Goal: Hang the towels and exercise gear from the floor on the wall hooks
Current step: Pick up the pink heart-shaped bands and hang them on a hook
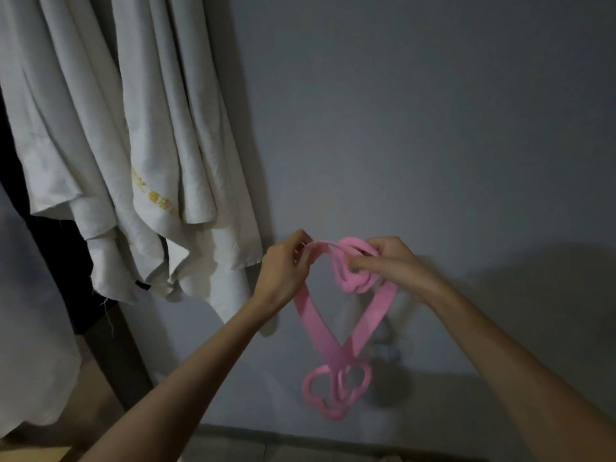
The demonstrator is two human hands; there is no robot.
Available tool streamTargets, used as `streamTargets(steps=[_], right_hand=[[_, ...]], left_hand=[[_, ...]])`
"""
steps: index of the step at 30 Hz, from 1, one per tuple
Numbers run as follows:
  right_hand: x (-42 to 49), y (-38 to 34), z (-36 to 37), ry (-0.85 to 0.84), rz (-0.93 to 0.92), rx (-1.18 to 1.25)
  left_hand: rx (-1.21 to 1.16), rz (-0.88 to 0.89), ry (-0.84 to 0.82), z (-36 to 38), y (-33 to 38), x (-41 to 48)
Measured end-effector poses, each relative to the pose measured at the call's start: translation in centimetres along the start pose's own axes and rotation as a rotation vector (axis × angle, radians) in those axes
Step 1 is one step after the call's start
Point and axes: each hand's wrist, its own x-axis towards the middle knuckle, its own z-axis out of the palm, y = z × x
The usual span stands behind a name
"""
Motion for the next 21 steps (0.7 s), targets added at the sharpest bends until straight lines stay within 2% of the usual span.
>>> streamTargets(steps=[5, 9, 12, 17, 21], right_hand=[[0.7, -0.3, 0.3, 0.252, -0.069, 0.070], [1.5, -1.3, 0.2, 0.365, -0.160, 0.012], [1.8, -2.8, 0.3, 0.350, -0.184, -0.082], [2.3, -5.9, 0.5, 0.348, -0.235, -0.164], [2.3, -7.3, 0.5, 0.333, -0.231, -0.170]], left_hand=[[-0.180, -0.133, -0.085, -0.3, -0.7, 1.6], [-0.083, -0.079, -0.178, -0.7, -0.6, 2.7], [-0.073, 0.038, -0.238, -0.7, -0.4, 3.3], [0.006, 0.253, -0.068, -1.0, 0.5, 4.7], [-0.097, 0.320, 0.021, -1.7, 1.8, 5.6]])
